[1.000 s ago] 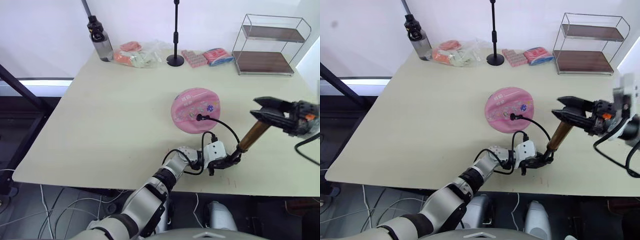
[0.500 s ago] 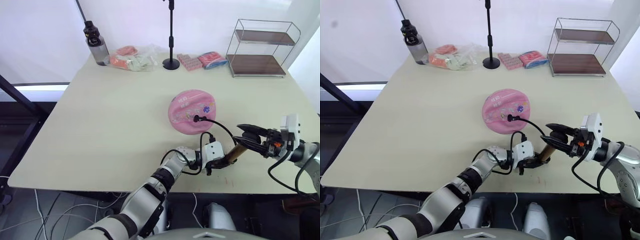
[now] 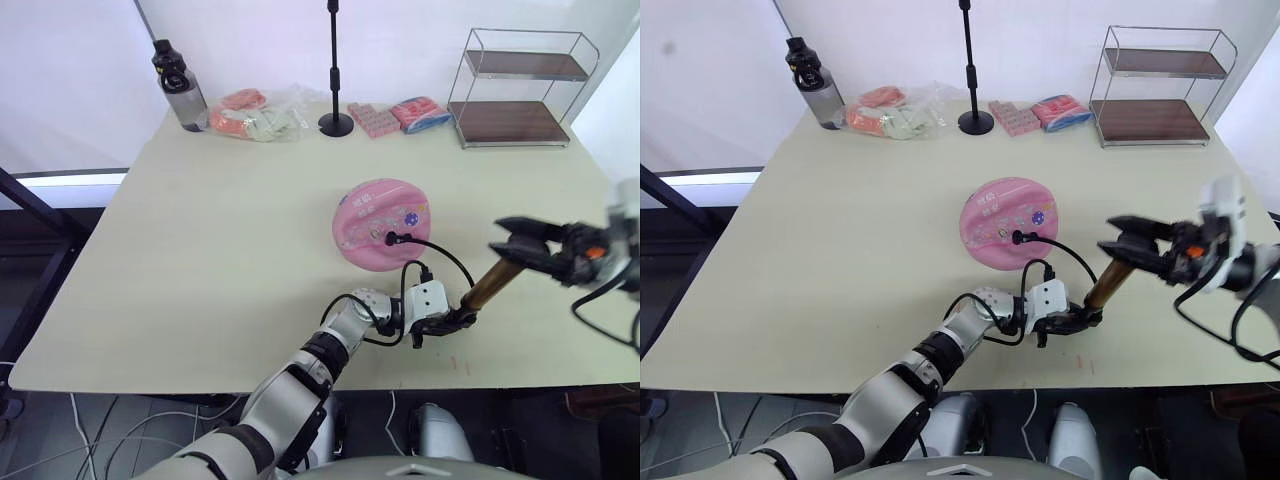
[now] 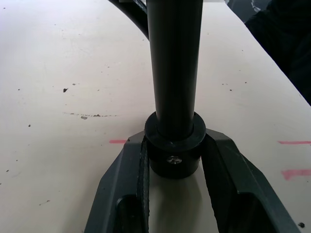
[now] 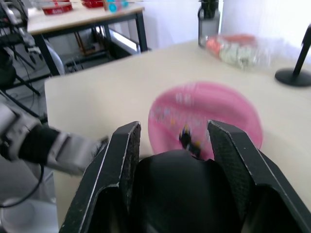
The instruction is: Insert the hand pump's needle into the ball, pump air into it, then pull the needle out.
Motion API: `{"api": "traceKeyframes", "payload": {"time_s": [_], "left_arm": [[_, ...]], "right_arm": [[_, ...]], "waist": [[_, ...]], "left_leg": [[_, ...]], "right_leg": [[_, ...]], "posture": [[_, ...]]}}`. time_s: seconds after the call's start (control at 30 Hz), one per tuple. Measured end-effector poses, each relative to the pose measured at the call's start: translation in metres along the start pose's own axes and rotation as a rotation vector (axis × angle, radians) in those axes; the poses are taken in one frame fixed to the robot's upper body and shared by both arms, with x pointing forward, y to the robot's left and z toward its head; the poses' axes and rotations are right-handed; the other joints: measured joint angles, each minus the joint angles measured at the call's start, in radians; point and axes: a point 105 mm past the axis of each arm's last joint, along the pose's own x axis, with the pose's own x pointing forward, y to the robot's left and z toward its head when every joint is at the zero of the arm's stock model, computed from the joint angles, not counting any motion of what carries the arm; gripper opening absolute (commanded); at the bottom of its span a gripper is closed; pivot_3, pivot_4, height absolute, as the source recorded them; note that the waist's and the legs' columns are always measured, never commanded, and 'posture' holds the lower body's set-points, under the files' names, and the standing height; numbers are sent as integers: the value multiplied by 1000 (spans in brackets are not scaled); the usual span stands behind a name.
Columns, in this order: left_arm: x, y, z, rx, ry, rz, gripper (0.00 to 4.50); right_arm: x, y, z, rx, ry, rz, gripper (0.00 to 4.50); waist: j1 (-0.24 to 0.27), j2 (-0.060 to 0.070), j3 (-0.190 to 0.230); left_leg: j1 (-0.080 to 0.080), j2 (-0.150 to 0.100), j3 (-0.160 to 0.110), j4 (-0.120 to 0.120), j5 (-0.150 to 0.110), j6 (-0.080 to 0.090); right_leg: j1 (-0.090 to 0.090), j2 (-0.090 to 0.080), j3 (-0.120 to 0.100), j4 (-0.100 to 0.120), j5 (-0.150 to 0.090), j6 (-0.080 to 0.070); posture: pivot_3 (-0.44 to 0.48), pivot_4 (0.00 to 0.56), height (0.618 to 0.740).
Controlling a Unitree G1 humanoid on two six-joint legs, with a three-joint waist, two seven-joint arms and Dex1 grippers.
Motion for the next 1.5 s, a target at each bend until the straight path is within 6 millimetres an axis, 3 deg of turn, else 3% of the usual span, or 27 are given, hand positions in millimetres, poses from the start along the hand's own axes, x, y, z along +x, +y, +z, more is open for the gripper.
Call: {"api": "traceKeyframes", "payload": {"time_s": [0.07, 0.23, 0.43, 0.73, 0.8, 0.93, 0.97, 1.1, 1.37, 1.5], "left_arm": [[0, 0, 0, 1, -1, -3, 1072], [-1, 1, 1, 0, -1, -2, 1072], [0, 1, 2, 3, -2, -2, 1072], [-1, 2, -1, -2, 5, 1, 1072], [-2, 2, -4, -13, 17, 5, 1072], [-2, 1, -5, -18, 21, 8, 1072], [-2, 1, -6, -20, 23, 8, 1072], [-2, 0, -6, -20, 26, 7, 1072], [-3, 1, -5, -13, 24, 6, 1072], [-2, 2, -1, -1, 16, 0, 1072]], "right_arm": [[-2, 0, 20, -11, -21, 6, 1706], [-4, 1, 39, -13, -28, 10, 1706], [-5, -1, 42, 11, 0, 2, 1706], [-4, 3, 15, 11, 7, -8, 1706], [6, 6, -37, 32, 59, -2, 1706], [11, 7, -65, 24, 78, -5, 1706], [12, 8, -81, 33, 80, -12, 1706], [13, 9, -101, 13, 96, -16, 1706], [13, 8, -89, 4, 100, 6, 1706], [9, 3, -64, 12, 120, 9, 1706]], "waist": [[-1, 0, 0], [-1, 0, 0], [-2, 1, 0], [-3, -1, -2], [-7, -8, -8], [-8, -11, -11], [-8, -12, -12], [-9, -13, -14], [-9, -6, -11], [-8, 3, -8]], "left_leg": [[0, 0, 0, 0, -2, 0], [0, 0, 1, 0, -2, 0], [-1, 0, 2, 0, -2, 0], [2, -2, 3, 1, -4, 1], [4, -2, 1, 2, -5, 1], [5, -3, 1, 2, -6, 1], [6, -3, 0, 2, -6, 1], [6, -3, -2, 4, -7, 0], [11, -2, -3, 4, -9, -1], [3, -3, -3, 6, -9, -1]], "right_leg": [[-1, 0, -1, -1, 1, -1], [-2, -1, -1, -2, 1, -1], [-5, -1, 1, -1, 2, -1], [-5, -2, 0, -2, 6, 1], [-5, -1, 1, -2, 6, 1], [-5, -1, 2, -2, 7, 1], [-5, -1, 1, -2, 7, 1], [-4, -1, 0, -2, 6, 1], [1, -1, -2, -2, 6, 0], [-5, -1, -2, -2, 6, 1]], "posture": [[0, 150, 740], [0, 150, 740], [0, 150, 740], [0, 150, 740], [0, 150, 740], [0, 150, 740], [0, 150, 740], [0, 150, 740], [0, 150, 740], [0, 150, 740]]}}
